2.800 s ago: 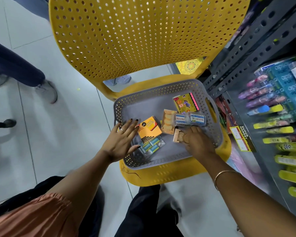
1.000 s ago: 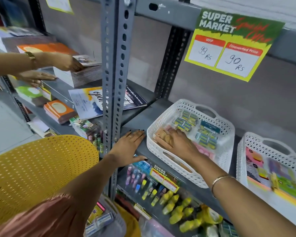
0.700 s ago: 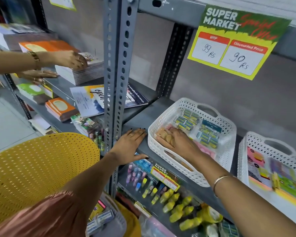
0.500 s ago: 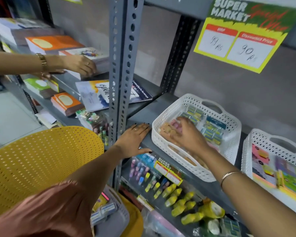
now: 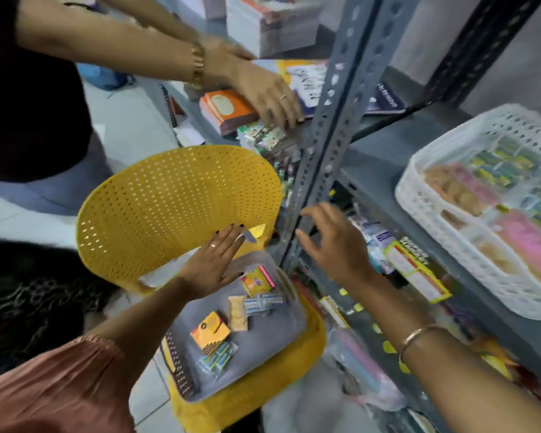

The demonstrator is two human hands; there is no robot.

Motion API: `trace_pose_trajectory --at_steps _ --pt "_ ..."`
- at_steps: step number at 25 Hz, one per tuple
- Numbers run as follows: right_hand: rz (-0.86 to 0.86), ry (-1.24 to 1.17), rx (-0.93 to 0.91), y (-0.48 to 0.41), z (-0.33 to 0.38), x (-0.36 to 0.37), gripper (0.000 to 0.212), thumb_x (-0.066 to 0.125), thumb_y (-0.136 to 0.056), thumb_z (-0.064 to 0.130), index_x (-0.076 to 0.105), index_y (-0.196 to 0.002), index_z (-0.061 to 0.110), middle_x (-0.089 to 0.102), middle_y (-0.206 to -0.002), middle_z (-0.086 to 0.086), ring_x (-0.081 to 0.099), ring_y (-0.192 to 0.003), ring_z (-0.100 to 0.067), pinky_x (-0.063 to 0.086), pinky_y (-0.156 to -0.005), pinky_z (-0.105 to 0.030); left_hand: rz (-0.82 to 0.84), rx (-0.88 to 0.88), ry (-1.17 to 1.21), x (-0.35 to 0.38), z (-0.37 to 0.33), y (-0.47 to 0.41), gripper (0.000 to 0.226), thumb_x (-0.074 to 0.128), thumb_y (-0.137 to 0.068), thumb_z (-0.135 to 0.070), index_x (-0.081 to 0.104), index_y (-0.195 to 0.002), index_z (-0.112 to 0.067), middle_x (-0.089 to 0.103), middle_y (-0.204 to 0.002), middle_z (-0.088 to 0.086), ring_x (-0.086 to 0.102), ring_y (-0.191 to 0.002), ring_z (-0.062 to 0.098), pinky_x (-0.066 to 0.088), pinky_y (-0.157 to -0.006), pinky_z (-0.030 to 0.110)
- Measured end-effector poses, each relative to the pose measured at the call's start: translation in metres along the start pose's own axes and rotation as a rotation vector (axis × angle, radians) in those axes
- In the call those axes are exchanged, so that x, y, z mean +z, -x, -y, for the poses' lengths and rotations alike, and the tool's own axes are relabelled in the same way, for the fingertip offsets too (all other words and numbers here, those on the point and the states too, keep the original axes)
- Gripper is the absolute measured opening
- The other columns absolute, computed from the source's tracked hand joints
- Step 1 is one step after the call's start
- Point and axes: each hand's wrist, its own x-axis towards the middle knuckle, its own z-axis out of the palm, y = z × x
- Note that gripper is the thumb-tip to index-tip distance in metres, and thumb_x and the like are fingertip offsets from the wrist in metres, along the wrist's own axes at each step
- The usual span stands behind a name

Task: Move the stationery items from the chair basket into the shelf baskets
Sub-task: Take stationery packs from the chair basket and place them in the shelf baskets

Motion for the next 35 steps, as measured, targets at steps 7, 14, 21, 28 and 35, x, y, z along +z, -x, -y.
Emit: trace_pose_trajectory --at_steps 7,14,21,28,35 --pt "0.598 0.008 0.082 0.075 0.008 0.173 0.025 0.065 -0.076 0.022 0.061 -0.098 0.012 0.069 -0.092 -0.010 0.067 -0.086 -0.030 0.053 -0.058 -0.032 0.222 -0.180 0.054 0.086 0.018 0.127 0.076 0.015 -0.094 -0.060 0.040 -0.134 0.000 0.039 -0.142 0.020 0.022 -0.137 0.027 0.020 -0.104 0.042" --pt "0.824 -0.026 0.729 0.139 0.045 0.287 0.039 0.051 -0.092 0.029 0.050 -0.121 0.002 0.057 -0.125 -0.020 0.054 -0.115 -0.035 0.049 -0.087 -0.041 0.363 -0.138 0.119 0.153 0.014 0.171 0.077 0.015 -0.092 -0.065 0.028 -0.139 -0.006 0.027 -0.148 0.016 0.013 -0.139 0.022 0.007 -0.111 0.039" --pt "0.609 0.014 0.777 0.146 0.045 0.338 0.066 0.060 -0.084 0.033 0.030 -0.135 0.004 0.045 -0.131 -0.022 0.048 -0.115 -0.039 0.050 -0.081 -0.046 0.321 -0.065 0.147 0.171 0.018 0.181 0.081 0.014 -0.091 -0.064 0.047 -0.133 -0.004 0.038 -0.144 0.018 0.035 -0.132 0.032 0.028 -0.105 0.042" --pt "0.673 0.072 0.599 0.155 0.033 0.329 0.062 0.064 -0.079 0.031 0.038 -0.128 0.004 0.045 -0.128 -0.021 0.043 -0.118 -0.035 0.045 -0.086 -0.042 0.336 -0.077 0.155 0.174 0.019 0.183 0.080 0.011 -0.090 -0.065 0.053 -0.127 -0.008 0.043 -0.141 0.019 0.041 -0.128 0.036 0.037 -0.101 0.049" --pt "0.586 -0.013 0.464 0.161 0.026 0.301 0.058 0.068 -0.072 0.022 0.046 -0.123 0.006 0.053 -0.123 -0.020 0.046 -0.116 -0.036 0.048 -0.086 -0.045 0.342 -0.069 0.109 0.171 0.017 0.181 0.081 0.011 -0.091 -0.065 0.051 -0.130 -0.006 0.039 -0.143 0.017 0.039 -0.130 0.034 0.035 -0.102 0.050"
